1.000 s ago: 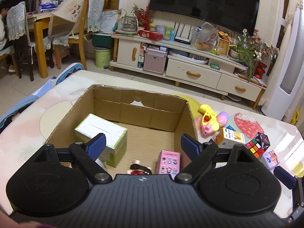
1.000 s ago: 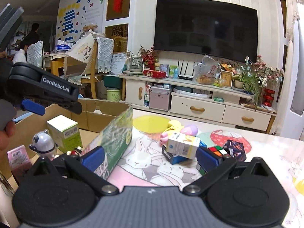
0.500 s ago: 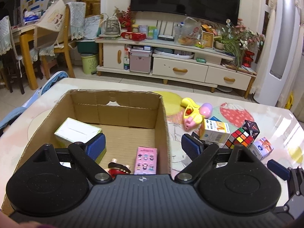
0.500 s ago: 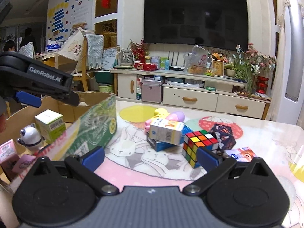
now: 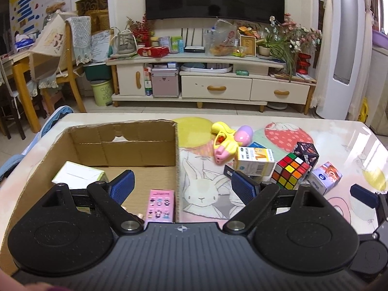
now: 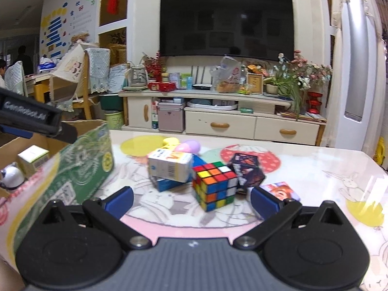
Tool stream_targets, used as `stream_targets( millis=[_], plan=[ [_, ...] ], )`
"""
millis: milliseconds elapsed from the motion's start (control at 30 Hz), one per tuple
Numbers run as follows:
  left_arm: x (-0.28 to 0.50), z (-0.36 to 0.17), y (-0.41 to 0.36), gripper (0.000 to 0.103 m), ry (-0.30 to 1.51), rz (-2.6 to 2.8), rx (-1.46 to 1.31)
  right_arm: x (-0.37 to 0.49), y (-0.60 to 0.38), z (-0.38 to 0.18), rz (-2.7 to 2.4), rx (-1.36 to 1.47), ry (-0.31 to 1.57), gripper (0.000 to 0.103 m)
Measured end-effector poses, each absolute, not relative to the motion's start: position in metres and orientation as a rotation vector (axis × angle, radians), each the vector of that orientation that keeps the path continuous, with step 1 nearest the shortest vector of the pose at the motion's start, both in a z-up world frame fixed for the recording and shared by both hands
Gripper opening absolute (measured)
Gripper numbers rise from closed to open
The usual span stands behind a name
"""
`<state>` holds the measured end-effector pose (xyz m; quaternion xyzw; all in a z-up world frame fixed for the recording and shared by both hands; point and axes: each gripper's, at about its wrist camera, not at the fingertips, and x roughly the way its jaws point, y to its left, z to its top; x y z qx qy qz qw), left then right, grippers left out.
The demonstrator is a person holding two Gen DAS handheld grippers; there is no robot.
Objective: Organize rigid objects
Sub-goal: 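Withdraw both grippers from the cardboard box back over the table items, then grasp the white-yellow vitamin box with the left gripper while the right grasps the purple tissue pack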
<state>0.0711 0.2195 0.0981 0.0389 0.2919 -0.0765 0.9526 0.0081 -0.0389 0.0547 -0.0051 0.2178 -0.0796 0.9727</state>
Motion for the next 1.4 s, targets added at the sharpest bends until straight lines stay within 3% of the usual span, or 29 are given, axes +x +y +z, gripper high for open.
stream_targets(
  millis=[667, 1400],
  plan=[
    [0.078, 0.085, 0.198, 0.103, 0.599, -0.294, 0.113, 0.025, -0.106, 0.034, -0.268, 0.017, 0.514, 0.102],
    [0.147, 0.038, 0.126, 0.103, 0.599, -0.312, 0.169, 0.073, -0.166, 0.005, -0.225, 0.067, 0.622, 0.102]
  ],
)
